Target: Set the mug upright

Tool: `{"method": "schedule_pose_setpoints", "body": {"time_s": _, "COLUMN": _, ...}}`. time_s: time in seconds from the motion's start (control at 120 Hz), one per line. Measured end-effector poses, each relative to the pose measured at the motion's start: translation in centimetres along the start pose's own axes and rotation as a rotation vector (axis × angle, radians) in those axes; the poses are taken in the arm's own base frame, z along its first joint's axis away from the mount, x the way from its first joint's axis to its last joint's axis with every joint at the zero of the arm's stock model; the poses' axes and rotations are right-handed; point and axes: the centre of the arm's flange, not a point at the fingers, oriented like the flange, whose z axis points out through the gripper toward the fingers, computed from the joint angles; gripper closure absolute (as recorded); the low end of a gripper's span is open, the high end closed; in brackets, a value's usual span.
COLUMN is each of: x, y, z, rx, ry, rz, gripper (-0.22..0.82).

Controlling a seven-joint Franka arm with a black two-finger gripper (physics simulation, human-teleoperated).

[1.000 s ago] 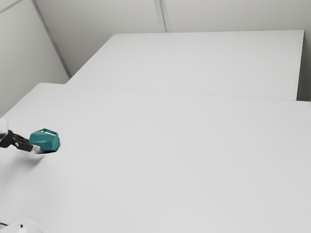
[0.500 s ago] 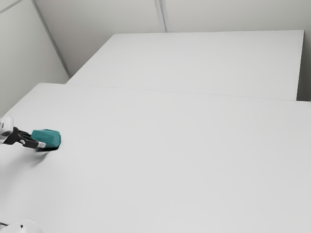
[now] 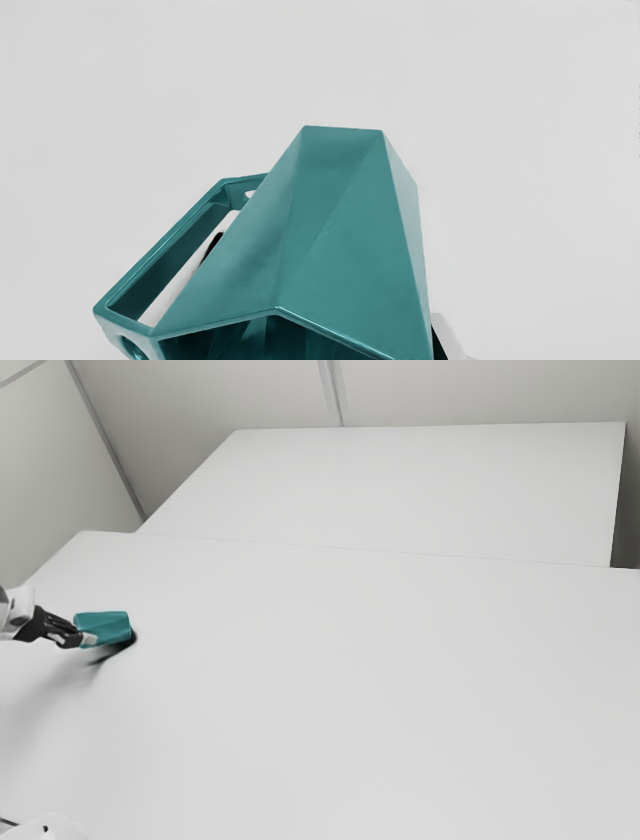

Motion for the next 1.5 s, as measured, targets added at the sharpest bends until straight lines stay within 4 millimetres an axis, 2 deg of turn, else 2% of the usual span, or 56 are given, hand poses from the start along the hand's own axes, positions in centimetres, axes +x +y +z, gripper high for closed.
{"method": "schedule_pose_setpoints", "body": {"time_s": 0.325, "x": 4.4, "y": 1.4, "z": -0.7, "rx": 0.033, "ry": -0.010, "rz": 0.071, "gripper": 0.77}}
{"method": "schedule_pose_setpoints", "body": {"time_s": 0.525, "x": 9.9, "y": 4.2, "z": -1.6, "rx": 0.032, "ry": -0.086, "rz": 0.198, "gripper": 0.77}}
{"method": "schedule_pose_setpoints", "body": {"time_s": 0.65, "x": 14.7, "y": 7.5, "z": -1.1, "rx": -0.003, "ry": -0.185, "rz": 0.304, "gripper": 0.78}}
{"method": "schedule_pose_setpoints", "body": {"time_s": 0.75, "x": 18.3, "y": 10.9, "z": 0.6, "rx": -0.046, "ry": -0.264, "rz": 0.360, "gripper": 0.78}}
{"method": "schedule_pose_setpoints", "body": {"time_s": 0.867, "x": 21.3, "y": 14.6, "z": 2.7, "rx": -0.088, "ry": -0.342, "rz": 0.373, "gripper": 0.78}}
{"method": "schedule_pose_setpoints", "body": {"time_s": 1.042, "x": 24.6, "y": 19.5, "z": 5.2, "rx": -0.112, "ry": -0.425, "rz": 0.336, "gripper": 0.79}}
{"method": "schedule_pose_setpoints", "body": {"time_s": 1.217, "x": 26.7, "y": 24.1, "z": 7.4, "rx": -0.120, "ry": -0.491, "rz": 0.266, "gripper": 0.79}}
{"method": "schedule_pose_setpoints", "body": {"time_s": 1.35, "x": 26.9, "y": 25.9, "z": 7.6, "rx": -0.114, "ry": -0.529, "rz": 0.173, "gripper": 0.79}}
{"method": "schedule_pose_setpoints", "body": {"time_s": 1.5, "x": 26.3, "y": 27.6, "z": 7.3, "rx": -0.102, "ry": -0.581, "rz": 0.074, "gripper": 0.79}}
